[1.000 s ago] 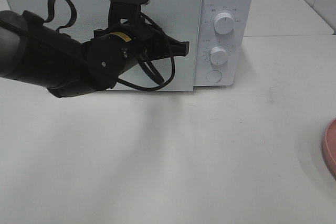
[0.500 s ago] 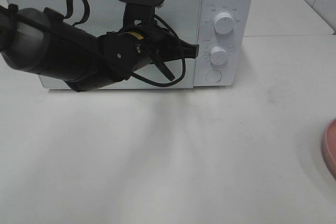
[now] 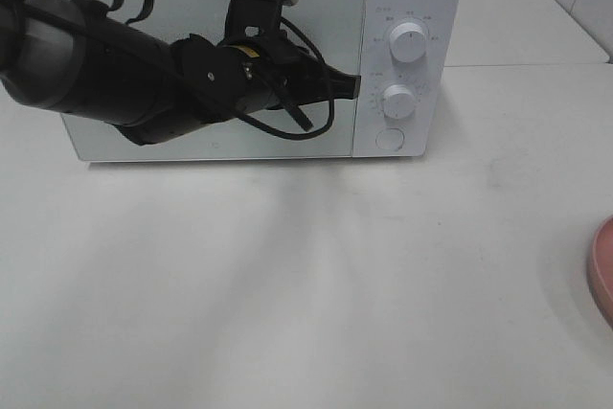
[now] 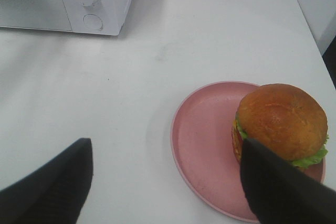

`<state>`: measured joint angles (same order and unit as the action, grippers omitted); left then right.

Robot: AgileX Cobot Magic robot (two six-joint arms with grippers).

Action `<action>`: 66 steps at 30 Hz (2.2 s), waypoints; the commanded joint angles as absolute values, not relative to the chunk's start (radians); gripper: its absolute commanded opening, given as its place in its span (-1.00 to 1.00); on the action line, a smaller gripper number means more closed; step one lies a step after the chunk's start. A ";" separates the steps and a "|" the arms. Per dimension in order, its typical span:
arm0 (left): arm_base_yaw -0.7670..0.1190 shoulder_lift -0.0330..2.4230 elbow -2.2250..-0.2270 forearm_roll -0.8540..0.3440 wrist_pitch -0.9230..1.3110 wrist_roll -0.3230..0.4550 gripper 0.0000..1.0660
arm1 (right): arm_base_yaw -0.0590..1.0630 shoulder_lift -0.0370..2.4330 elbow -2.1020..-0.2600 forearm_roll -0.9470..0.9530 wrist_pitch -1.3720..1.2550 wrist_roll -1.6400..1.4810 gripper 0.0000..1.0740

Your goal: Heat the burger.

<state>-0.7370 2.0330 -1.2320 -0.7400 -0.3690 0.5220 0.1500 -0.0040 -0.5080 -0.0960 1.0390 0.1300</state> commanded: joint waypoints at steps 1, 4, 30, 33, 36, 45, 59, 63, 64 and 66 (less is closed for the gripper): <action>-0.707 1.997 -1.254 -0.769 -0.352 0.540 -1.00 | 0.143 -0.030 -0.505 -0.094 1.037 0.118 0.40; -0.707 1.969 -1.254 -0.769 -0.246 0.541 -1.00 | 0.143 -0.030 -0.505 -0.094 1.037 0.118 0.40; -0.689 1.763 -1.254 -0.052 0.697 -0.080 0.70 | 0.143 -0.030 -0.505 -0.094 1.037 0.118 0.40; -0.643 1.726 -1.254 -0.095 0.758 -0.044 0.73 | 0.143 -0.030 -0.505 -0.094 1.037 0.118 0.40; -0.578 1.689 -1.254 -0.133 0.804 -0.012 0.73 | 0.143 -0.030 -0.505 -0.094 1.037 0.118 0.40; -0.330 1.535 -1.225 -0.145 0.921 0.025 0.73 | 0.143 -0.030 -0.505 -0.094 1.037 0.118 0.40; -0.008 1.186 -0.910 -0.160 0.890 0.077 0.73 | 0.143 -0.030 -0.505 -0.094 1.037 0.118 0.40; 0.003 1.050 -0.853 -0.122 0.919 0.053 0.73 | 0.143 -0.030 -0.505 -0.094 1.037 0.118 0.40; 0.003 0.988 -0.830 -0.096 0.945 0.028 0.73 | 0.143 -0.030 -0.505 -0.094 1.037 0.118 0.40; 0.003 0.960 -0.815 -0.079 0.957 0.015 0.73 | 0.143 -0.030 -0.505 -0.094 1.037 0.118 0.40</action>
